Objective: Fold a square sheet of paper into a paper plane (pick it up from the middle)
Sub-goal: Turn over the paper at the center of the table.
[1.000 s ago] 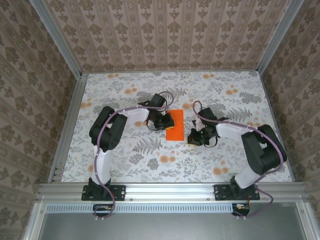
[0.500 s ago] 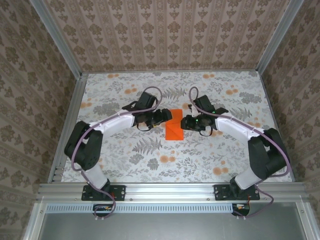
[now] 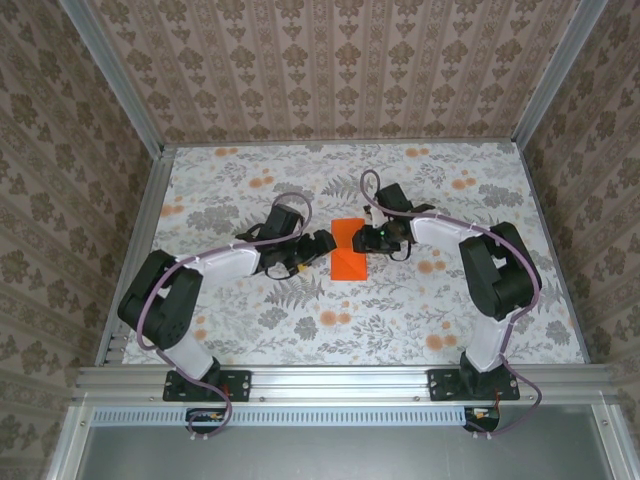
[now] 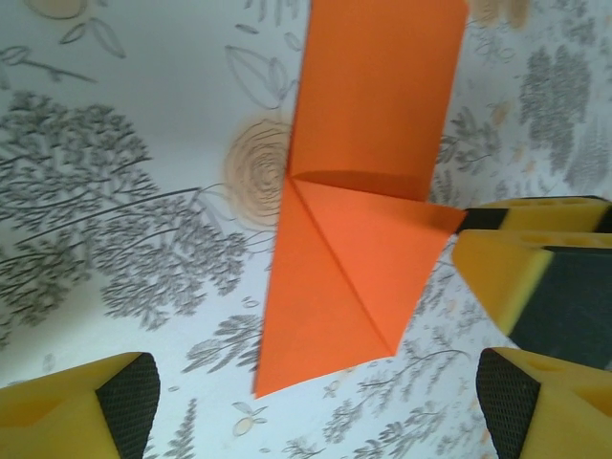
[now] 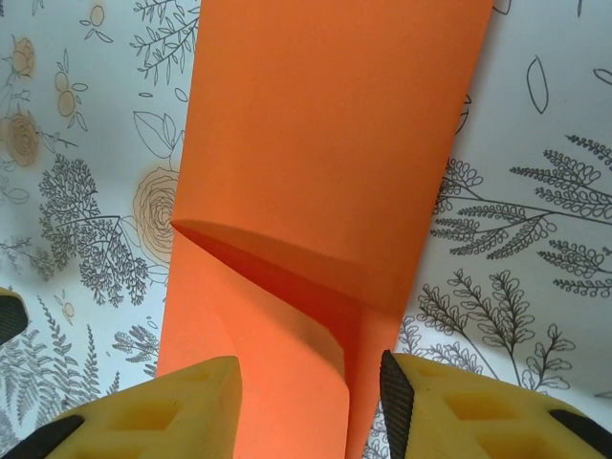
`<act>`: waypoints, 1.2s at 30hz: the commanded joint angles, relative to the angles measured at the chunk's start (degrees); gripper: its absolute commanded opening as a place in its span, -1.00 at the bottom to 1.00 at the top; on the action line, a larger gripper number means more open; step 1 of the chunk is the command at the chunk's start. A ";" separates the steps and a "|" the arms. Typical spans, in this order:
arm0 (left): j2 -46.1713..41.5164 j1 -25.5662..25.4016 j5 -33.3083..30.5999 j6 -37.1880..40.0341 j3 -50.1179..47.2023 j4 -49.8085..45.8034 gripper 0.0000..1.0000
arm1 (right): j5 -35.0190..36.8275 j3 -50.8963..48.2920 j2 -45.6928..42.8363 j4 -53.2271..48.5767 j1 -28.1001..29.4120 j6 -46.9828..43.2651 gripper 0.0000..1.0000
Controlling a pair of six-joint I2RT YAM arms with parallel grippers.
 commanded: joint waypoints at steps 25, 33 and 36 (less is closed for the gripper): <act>8.61 -0.59 8.16 -2.89 -1.98 19.60 0.43 | -26.18 -6.77 1.85 24.79 -6.30 15.06 -0.87; 9.02 -1.29 7.04 -4.10 -1.39 21.89 0.53 | -30.15 -9.81 -0.42 34.64 -7.62 25.04 -0.87; 9.37 -1.61 6.66 -4.17 -0.74 23.15 0.46 | -30.43 -9.99 -0.14 35.44 -7.63 26.21 -0.87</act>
